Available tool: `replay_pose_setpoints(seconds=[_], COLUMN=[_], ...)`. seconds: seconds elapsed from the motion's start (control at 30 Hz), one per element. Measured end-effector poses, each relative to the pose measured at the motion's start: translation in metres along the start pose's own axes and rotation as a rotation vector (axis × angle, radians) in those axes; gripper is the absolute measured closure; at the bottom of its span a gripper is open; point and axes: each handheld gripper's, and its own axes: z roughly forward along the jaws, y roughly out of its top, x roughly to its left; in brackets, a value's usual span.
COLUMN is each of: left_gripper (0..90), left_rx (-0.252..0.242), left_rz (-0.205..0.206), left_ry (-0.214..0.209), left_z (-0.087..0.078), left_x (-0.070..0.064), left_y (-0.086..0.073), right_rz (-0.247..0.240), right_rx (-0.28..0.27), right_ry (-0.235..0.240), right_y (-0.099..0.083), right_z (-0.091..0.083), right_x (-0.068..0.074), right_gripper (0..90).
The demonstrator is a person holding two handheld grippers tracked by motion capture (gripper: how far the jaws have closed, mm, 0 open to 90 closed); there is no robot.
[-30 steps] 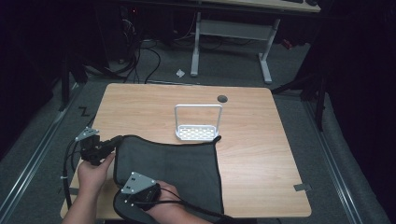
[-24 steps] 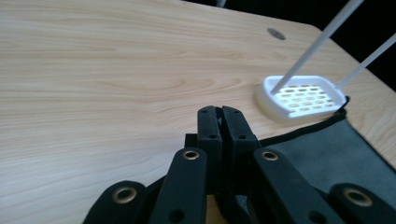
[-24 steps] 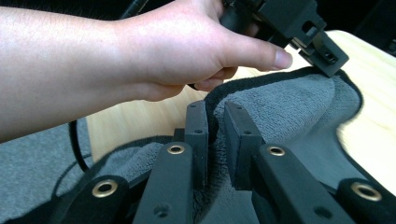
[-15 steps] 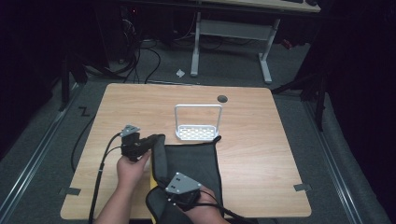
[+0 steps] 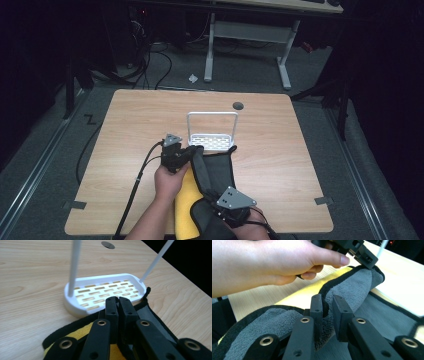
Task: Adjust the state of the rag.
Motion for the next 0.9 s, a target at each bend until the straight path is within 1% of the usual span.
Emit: replay_pose_setpoints(seconds=[0.13,0.3,0.37,0.47,0.53,0.57,0.6,0.63,0.7,0.77,0.83,0.9], left_gripper=[85.8,85.5,85.6,85.5,85.5,85.2,84.6,83.2,75.7,70.8,65.0,61.8], left_rx=[0.028,0.037,0.040,0.028,0.025,0.026,0.027,0.035,0.051,0.073,0.073,0.065], left_rz=[0.016,0.024,0.034,0.046,0.055,0.054,0.054,0.056,0.055,0.057,0.070,0.077], left_ry=[-0.011,-0.026,-0.030,-0.043,-0.051,-0.061,-0.068,-0.077,-0.086,-0.100,-0.109,-0.112], left_z=[0.012,0.021,0.024,0.023,0.023,0.024,0.025,0.027,0.031,0.035,0.035,0.034], left_x=[-0.009,-0.018,-0.022,-0.029,-0.033,-0.035,-0.036,-0.037,-0.038,-0.038,-0.039,-0.040], left_y=[-0.001,-0.001,-0.001,0.003,0.005,0.005,0.005,0.004,0.001,-0.002,-0.003,-0.003], right_rz=[-0.002,0.005,0.012,0.016,0.034,0.036,0.037,0.044,0.061,0.062,0.071,0.078], right_rx=[0.028,0.062,0.064,0.059,0.054,0.053,0.055,0.057,0.061,0.053,0.043,0.040], right_ry=[-0.014,-0.024,-0.032,-0.042,-0.042,-0.042,-0.040,-0.037,-0.039,-0.055,-0.067,-0.073], right_y=[-0.009,-0.021,-0.025,-0.027,-0.028,-0.028,-0.029,-0.030,-0.032,-0.032,-0.031,-0.032], right_z=[-0.005,-0.011,-0.014,-0.019,-0.021,-0.022,-0.022,-0.022,-0.021,-0.022,-0.023,-0.024], right_x=[-0.004,-0.009,-0.010,-0.013,-0.014,-0.014,-0.015,-0.015,-0.016,-0.017,-0.020,-0.022], right_gripper=[78.9,78.4,78.3,78.2,77.6,76.6,73.1,69.1,64.9,60.8,60.7,60.8])
